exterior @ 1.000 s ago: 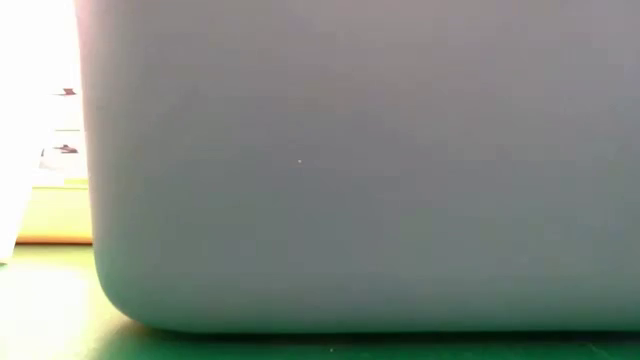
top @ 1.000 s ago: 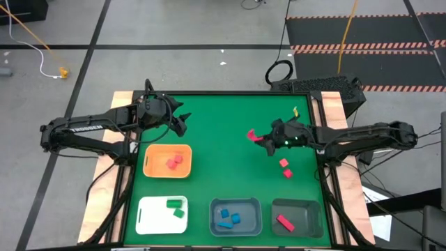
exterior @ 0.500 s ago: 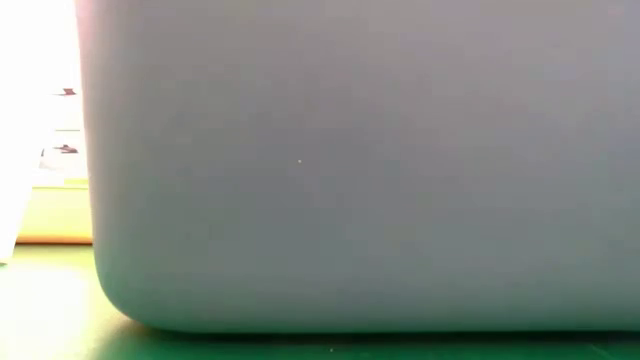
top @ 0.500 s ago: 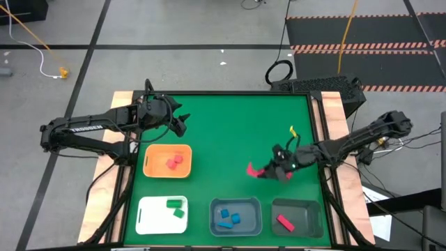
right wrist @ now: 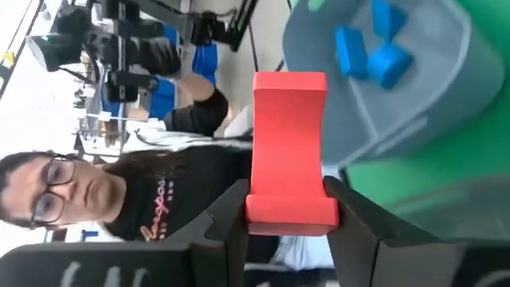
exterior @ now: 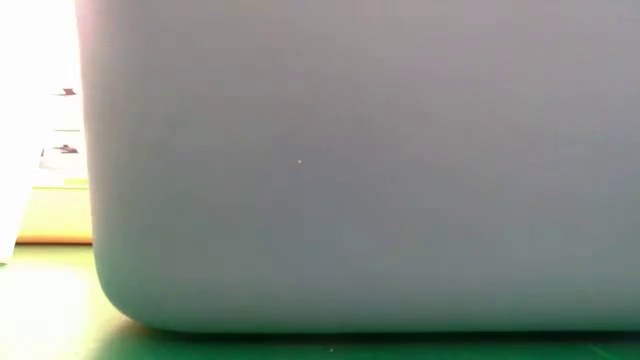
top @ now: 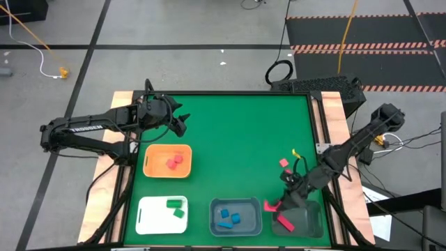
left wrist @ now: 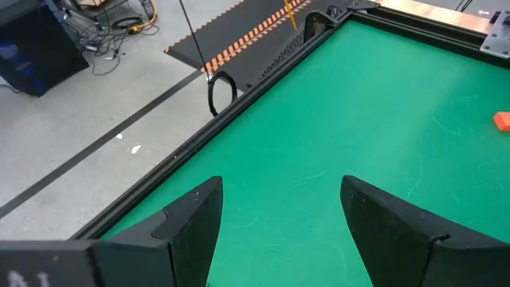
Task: Sort & place blocks by color
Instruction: Put the top red block into the gray bin, then put the orange block into the yellow bin
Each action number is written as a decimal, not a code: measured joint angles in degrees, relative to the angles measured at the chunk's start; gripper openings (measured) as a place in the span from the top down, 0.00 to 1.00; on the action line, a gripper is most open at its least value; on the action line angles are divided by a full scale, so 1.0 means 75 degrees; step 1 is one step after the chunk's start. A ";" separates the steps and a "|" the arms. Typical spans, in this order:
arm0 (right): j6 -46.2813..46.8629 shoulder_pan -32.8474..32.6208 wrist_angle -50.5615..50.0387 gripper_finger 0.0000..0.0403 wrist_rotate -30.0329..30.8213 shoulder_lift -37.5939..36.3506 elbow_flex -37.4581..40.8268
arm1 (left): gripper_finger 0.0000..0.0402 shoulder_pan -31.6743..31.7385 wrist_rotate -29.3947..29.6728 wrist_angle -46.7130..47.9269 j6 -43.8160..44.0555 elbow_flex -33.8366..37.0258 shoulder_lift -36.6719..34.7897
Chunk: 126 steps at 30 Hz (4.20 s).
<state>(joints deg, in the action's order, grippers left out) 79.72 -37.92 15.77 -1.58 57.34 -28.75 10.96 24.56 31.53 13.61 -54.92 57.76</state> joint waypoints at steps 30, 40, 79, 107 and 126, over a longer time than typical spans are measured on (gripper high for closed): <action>0.4428 -0.1240 -0.2674 0.52 -0.0793 -0.0008 0.0003 | 0.36 0.0000 0.0003 -0.0003 0.0052 0.0000 0.0000; 0.1742 -0.0783 -0.0671 0.51 0.0826 -0.0848 0.0003 | 0.36 0.0000 0.0003 -0.0003 0.0041 0.0000 0.0000; -0.2883 0.4287 -0.5556 0.52 0.4462 -0.1285 0.0009 | 0.36 0.0000 0.0006 0.0041 0.0064 0.0000 0.0000; -0.5346 0.5160 -0.4780 0.31 0.1996 -0.0403 -0.0914 | 0.36 0.0000 0.0140 -0.0114 0.0415 0.0000 0.0000; -0.1638 0.4700 -0.9685 0.31 0.1256 0.1947 -0.1856 | 0.36 0.0000 0.0146 -0.0160 0.0253 0.0000 0.0000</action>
<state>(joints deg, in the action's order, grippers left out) 67.44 -2.67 -56.86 7.83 71.94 -42.68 10.96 25.65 30.33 15.51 -54.92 57.76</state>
